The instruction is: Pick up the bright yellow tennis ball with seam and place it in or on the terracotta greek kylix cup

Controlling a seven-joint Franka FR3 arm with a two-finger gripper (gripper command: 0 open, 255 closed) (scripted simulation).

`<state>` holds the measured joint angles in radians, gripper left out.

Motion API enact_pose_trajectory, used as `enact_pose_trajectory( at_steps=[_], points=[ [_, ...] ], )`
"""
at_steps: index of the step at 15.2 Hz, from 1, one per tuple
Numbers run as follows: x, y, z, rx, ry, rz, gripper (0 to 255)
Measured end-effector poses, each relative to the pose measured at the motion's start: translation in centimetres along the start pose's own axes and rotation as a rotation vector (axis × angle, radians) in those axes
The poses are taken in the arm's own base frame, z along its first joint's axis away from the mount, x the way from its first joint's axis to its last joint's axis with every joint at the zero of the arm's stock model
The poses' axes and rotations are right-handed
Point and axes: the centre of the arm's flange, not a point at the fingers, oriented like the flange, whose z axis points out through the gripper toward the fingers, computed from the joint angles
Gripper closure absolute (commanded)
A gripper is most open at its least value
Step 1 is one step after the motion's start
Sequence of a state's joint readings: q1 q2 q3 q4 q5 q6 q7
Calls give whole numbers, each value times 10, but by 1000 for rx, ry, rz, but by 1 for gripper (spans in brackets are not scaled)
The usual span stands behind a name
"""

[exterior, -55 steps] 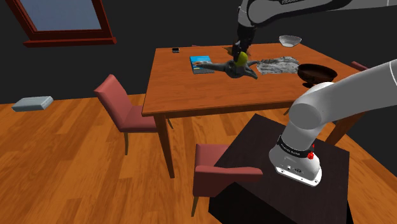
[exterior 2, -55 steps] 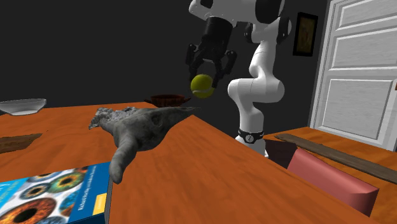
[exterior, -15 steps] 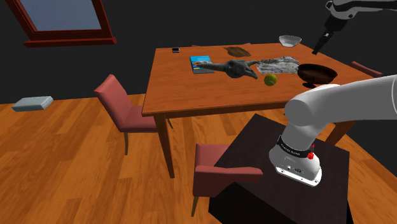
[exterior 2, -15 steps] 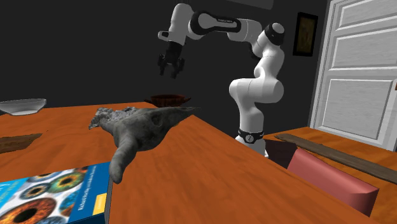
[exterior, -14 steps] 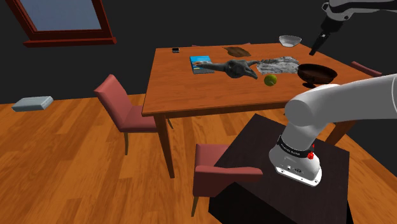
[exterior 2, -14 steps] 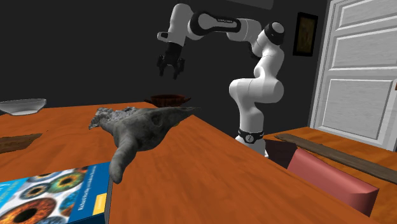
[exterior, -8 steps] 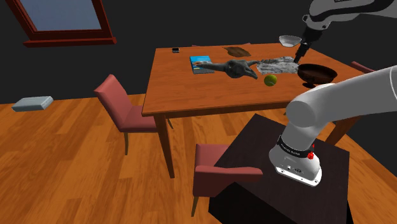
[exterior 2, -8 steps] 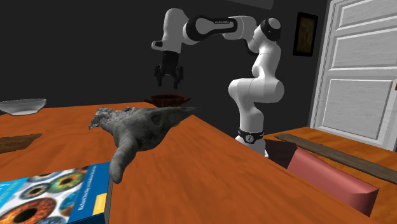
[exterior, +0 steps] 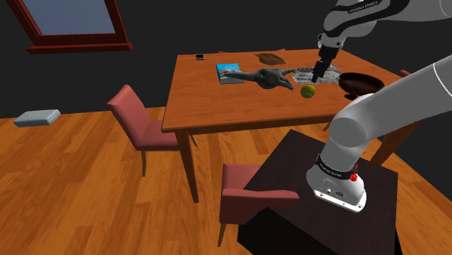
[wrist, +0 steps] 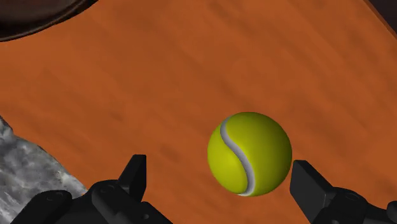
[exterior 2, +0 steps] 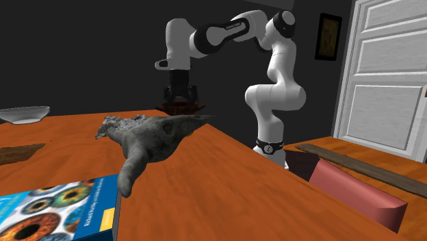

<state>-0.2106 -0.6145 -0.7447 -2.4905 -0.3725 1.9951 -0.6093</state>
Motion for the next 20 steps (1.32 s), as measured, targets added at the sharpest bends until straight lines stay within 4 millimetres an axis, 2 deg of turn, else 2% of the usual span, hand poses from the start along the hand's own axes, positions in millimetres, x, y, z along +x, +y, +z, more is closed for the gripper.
enact_pose_trajectory(
  at_steps=[2, 10, 16, 17, 20],
  points=[
    [15, -9, 12, 25, -15, 2, 0],
    [16, -12, 53, 34, -20, 5, 0],
    [16, -13, 58, 34, -20, 5, 0],
    [16, -13, 58, 34, -20, 5, 255],
    [16, -13, 58, 35, -19, 5, 255]
  ],
)
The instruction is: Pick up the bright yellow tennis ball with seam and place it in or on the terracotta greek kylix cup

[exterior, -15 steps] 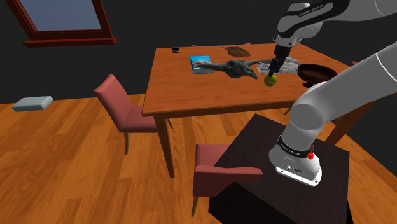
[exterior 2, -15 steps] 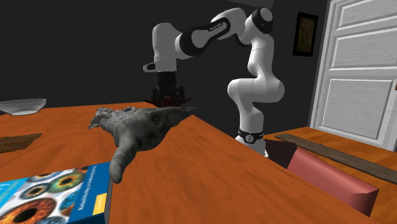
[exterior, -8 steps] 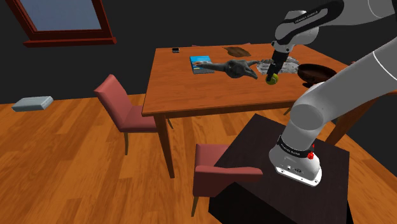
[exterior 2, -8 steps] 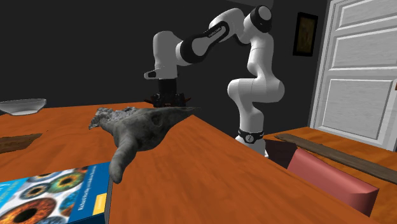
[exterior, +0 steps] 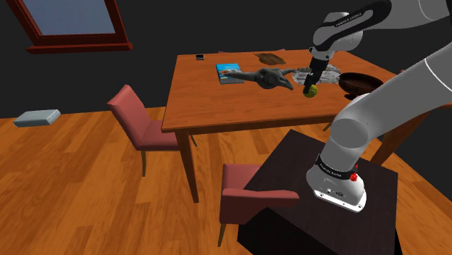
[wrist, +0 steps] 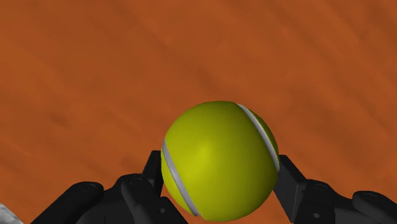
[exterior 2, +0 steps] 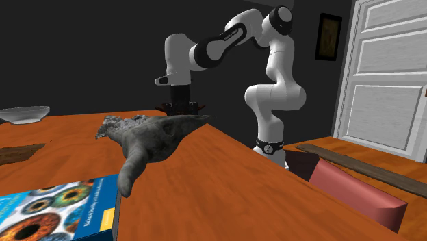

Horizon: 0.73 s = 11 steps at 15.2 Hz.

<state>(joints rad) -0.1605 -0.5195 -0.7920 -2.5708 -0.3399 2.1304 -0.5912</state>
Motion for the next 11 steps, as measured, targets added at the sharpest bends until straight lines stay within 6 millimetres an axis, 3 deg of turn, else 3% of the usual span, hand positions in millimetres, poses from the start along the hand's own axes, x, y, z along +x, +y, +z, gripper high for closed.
enact_pose_trajectory(
  at_steps=[7, 11],
  points=[
    [0, 0, 0, -1, 0, 0, 255],
    [1, -2, -15, -1, -1, 0, 255]
  ],
)
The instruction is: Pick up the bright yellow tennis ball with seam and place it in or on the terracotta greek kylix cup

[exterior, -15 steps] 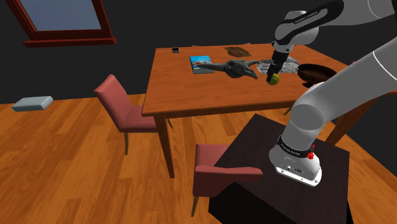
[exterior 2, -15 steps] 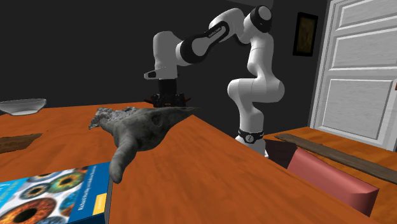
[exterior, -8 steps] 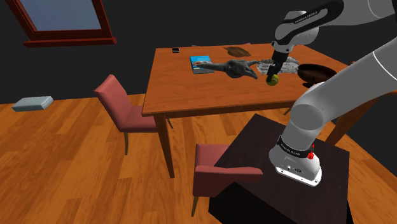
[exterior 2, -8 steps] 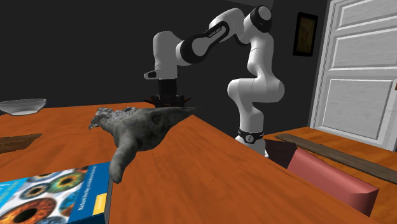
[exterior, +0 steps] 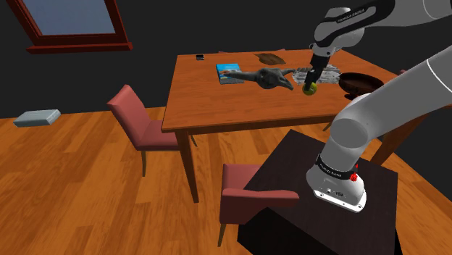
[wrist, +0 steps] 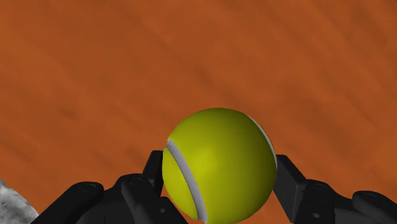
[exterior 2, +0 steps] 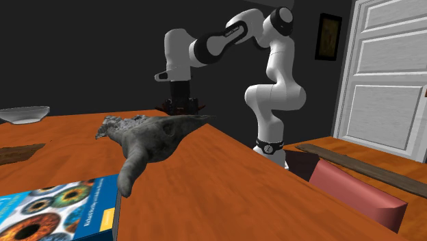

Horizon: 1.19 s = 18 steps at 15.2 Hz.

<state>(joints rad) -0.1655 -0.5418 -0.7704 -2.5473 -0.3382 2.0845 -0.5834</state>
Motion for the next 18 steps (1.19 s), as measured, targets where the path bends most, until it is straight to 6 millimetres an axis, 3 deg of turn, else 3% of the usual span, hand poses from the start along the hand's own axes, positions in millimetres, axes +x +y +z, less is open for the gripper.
enact_pose_trajectory(
  at_steps=[18],
  points=[
    [1, -7, -96, 0, 0, 0, 255]
  ],
)
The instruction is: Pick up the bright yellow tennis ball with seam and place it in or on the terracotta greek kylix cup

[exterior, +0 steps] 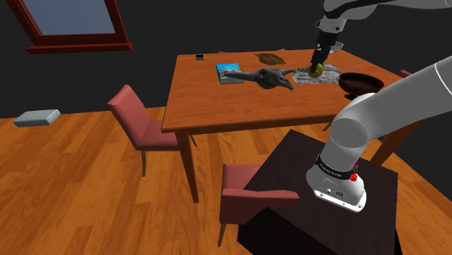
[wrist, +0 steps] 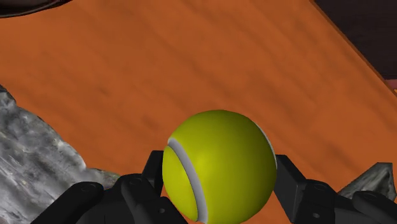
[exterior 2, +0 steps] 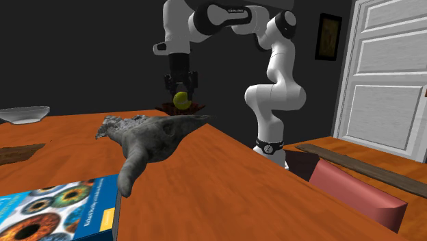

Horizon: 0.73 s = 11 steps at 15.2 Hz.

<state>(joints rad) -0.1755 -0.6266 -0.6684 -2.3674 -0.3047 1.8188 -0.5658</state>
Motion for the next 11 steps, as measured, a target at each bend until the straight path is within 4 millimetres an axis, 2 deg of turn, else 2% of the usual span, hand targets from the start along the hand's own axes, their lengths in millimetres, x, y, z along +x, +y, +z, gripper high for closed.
enact_pose_trajectory(
  at_steps=[11],
  points=[
    [3, -4, -55, 0, 0, 0, 255]
  ],
)
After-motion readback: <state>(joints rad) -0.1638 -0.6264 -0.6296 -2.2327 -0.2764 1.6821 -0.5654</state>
